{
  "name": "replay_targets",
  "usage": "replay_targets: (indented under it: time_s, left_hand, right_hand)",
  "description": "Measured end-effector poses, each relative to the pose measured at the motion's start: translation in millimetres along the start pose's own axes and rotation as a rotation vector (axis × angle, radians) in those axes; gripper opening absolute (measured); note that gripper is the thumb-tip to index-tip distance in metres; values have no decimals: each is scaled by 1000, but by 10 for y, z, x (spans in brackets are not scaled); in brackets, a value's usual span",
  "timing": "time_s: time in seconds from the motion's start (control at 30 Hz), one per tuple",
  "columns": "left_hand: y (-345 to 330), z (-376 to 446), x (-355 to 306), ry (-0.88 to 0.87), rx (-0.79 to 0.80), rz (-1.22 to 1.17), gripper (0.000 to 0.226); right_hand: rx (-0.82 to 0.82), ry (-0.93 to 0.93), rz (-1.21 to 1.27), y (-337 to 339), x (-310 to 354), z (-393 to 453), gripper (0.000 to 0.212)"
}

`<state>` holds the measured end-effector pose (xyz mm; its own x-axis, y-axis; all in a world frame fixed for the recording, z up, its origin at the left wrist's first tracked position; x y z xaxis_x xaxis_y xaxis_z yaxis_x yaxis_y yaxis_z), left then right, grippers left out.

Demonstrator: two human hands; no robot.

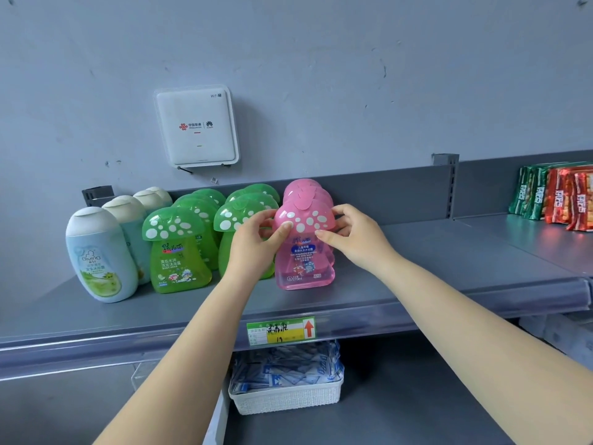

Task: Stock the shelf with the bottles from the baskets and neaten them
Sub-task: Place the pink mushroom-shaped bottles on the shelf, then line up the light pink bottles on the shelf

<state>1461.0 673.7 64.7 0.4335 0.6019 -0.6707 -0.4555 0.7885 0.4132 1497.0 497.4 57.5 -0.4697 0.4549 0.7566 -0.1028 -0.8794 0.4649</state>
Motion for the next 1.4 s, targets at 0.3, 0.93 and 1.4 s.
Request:
replay_targets:
  time_s: [0.3,0.93,1.4]
  left_hand:
    - [18,-307,-730,-438,-220,370,15]
    - [-4034,-2871,-2303,-945,831,43,13]
    - [-5642,-4421,-2311,-750,1319,102,22]
  right_hand:
    - [-232,217,-392,611,194,-353,27]
    - [-183,-539,-1133,2978,-2089,-3659,27]
    - [-181,-1088,-879,3688,-3450,-5449,28]
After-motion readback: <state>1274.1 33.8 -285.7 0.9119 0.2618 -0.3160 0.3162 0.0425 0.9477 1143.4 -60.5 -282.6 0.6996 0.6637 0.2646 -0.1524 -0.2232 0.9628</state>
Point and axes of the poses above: each hand's wrist, its own z-axis towards the middle knuckle, its own y-axis out of the back of the hand, x = y × z, the point moved 8 cm from there along z, towards the middle knuckle, and after that the axes turned 5 degrees about -y, right-handed, at the moved point
